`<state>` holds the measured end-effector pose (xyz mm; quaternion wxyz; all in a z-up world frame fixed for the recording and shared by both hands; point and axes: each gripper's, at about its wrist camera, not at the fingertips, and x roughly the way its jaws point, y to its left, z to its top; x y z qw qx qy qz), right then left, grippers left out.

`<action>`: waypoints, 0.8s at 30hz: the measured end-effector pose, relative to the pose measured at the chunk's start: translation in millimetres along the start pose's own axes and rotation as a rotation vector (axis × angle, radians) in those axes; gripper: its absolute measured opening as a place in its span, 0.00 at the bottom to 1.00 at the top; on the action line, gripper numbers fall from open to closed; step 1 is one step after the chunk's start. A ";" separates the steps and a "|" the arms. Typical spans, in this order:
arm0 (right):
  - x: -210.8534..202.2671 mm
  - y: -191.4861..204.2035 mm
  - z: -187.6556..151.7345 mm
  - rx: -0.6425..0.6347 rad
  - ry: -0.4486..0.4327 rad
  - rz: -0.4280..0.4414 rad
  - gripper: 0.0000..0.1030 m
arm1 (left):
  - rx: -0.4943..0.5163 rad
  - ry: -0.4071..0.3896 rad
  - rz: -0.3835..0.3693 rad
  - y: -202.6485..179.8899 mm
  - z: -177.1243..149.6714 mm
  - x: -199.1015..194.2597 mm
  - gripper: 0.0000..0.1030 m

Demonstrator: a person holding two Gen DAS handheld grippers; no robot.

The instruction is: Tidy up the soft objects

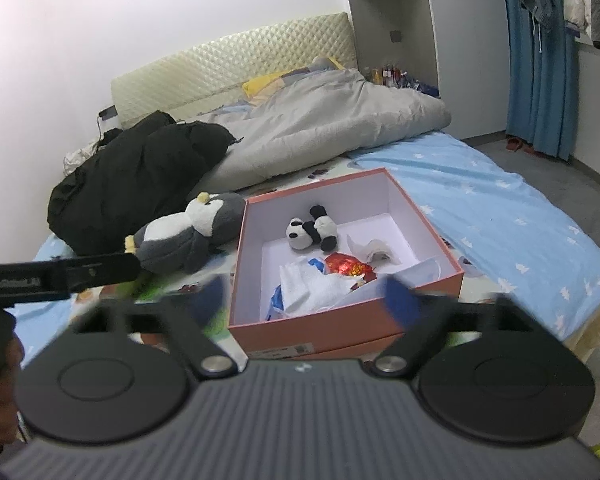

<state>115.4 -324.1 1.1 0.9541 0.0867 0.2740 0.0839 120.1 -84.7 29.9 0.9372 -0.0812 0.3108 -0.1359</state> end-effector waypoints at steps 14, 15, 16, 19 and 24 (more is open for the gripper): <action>0.0 -3.3 -9.8 -0.006 0.003 -0.022 1.00 | 0.005 0.022 0.057 -2.8 -10.2 -3.3 1.00; -0.7 -3.4 -10.6 -0.005 0.000 -0.017 1.00 | 0.006 0.022 0.056 -2.9 -11.5 -3.7 1.00; -1.1 -3.0 -11.4 -0.006 -0.001 -0.015 1.00 | 0.006 0.019 0.056 -3.3 -12.8 -4.4 1.00; -3.2 -2.1 -12.8 -0.017 -0.013 -0.009 1.00 | 0.003 0.009 0.057 -4.5 -16.8 -7.7 1.00; -10.6 1.4 -17.0 -0.042 -0.021 -0.003 1.00 | 0.013 0.000 0.054 -11.0 -24.4 -15.7 1.00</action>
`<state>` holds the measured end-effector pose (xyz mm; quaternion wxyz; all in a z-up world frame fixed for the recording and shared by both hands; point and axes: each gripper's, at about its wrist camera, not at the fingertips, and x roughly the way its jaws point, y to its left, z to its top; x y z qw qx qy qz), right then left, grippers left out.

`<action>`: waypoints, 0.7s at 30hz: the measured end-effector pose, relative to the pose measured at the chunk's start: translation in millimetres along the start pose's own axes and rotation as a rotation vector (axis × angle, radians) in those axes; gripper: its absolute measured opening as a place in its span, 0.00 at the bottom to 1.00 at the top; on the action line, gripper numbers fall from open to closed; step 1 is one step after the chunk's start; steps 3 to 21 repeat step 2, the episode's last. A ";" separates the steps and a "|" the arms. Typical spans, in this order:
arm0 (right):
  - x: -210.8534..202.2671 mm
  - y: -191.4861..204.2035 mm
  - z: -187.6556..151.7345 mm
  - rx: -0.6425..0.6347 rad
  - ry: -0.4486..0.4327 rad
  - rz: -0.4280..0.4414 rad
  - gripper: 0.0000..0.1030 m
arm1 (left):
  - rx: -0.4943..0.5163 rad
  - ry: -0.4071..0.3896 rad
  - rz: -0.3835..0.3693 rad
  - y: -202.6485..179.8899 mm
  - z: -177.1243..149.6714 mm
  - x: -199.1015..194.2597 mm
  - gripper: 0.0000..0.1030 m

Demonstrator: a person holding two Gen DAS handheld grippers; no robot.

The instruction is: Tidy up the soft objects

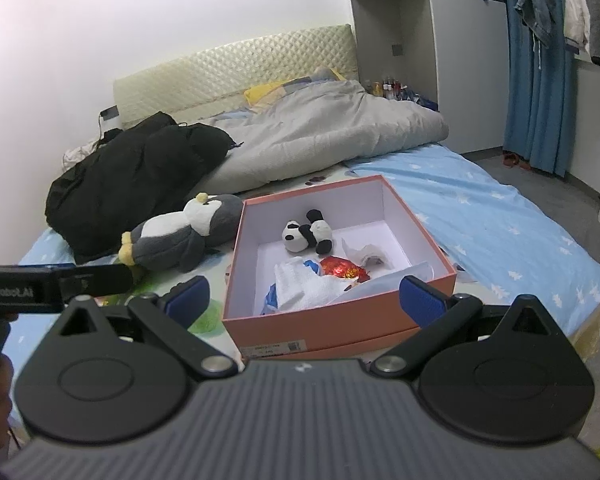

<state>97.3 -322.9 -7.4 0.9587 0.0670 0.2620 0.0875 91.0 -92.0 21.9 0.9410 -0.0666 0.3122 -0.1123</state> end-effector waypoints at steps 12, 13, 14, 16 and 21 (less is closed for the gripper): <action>-3.0 0.5 0.2 -0.005 -0.008 -0.001 1.00 | -0.001 -0.005 -0.004 -0.6 -1.3 -2.7 1.00; -3.0 0.5 0.2 -0.005 -0.008 -0.001 1.00 | -0.001 -0.005 -0.004 -0.6 -1.3 -2.7 1.00; -3.0 0.5 0.2 -0.005 -0.008 -0.001 1.00 | -0.001 -0.005 -0.004 -0.6 -1.3 -2.7 1.00; -3.0 0.5 0.2 -0.005 -0.008 -0.001 1.00 | -0.001 -0.005 -0.004 -0.6 -1.3 -2.7 1.00; -3.0 0.5 0.2 -0.005 -0.008 -0.001 1.00 | -0.001 -0.005 -0.004 -0.6 -1.3 -2.7 1.00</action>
